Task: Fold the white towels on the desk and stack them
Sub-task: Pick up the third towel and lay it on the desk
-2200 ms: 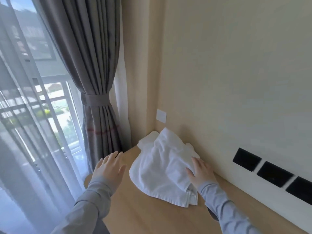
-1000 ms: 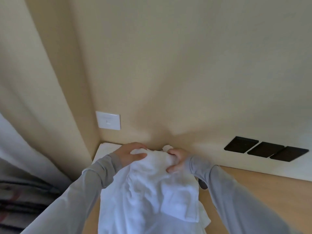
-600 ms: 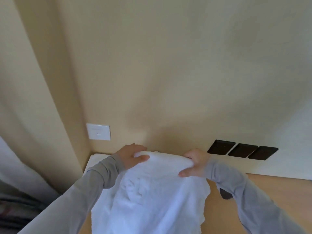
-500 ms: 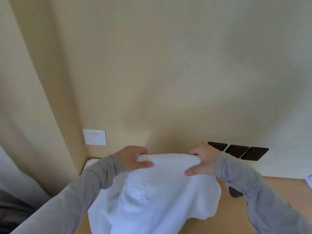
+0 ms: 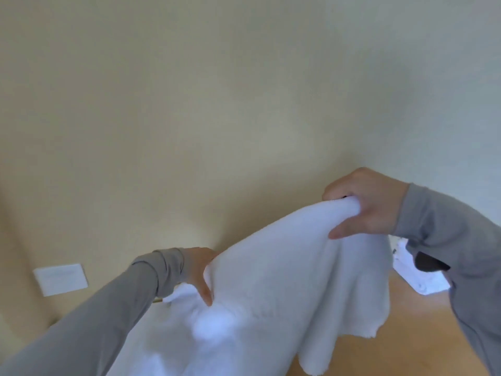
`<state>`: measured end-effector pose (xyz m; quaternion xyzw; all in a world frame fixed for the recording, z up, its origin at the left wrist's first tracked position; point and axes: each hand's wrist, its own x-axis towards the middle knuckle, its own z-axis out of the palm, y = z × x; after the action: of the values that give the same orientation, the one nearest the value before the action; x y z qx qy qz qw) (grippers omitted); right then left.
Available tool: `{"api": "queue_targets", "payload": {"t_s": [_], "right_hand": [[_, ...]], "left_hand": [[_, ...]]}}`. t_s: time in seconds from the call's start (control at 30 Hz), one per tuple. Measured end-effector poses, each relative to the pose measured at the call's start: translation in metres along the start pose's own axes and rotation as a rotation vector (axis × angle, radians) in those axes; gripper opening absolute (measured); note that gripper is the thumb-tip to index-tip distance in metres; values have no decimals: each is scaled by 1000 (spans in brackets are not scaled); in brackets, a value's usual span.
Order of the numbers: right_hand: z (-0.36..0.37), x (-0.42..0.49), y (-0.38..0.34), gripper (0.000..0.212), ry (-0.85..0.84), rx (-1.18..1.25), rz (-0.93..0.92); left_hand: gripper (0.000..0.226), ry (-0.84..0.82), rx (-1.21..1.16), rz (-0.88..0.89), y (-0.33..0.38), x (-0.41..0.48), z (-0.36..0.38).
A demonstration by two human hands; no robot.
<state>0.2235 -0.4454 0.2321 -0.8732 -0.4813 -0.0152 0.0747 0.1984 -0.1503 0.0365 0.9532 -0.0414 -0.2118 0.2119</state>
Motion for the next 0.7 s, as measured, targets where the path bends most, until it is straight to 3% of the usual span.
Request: {"api": "queue_targets", "payload": {"t_s": [0.23,0.37,0.43,0.5,0.7], "right_hand": [[-40,-67,56,39,164,-9,174],[-25,-99,109,42,170,-16,373],[-14,-115,131,43,158,-3,451],[-3,-128,151,42,147,21,515],[15,-158,207,32,230,124,535]], "left_hand": [[36,81,-195,2,-4,41,52],[39,140,-460,59,9,43,46],[43,245,-625,56,19,41,37],[32,374,-749,40,33,37,25],[38,615,-815,-18,98,22,-14]]}}
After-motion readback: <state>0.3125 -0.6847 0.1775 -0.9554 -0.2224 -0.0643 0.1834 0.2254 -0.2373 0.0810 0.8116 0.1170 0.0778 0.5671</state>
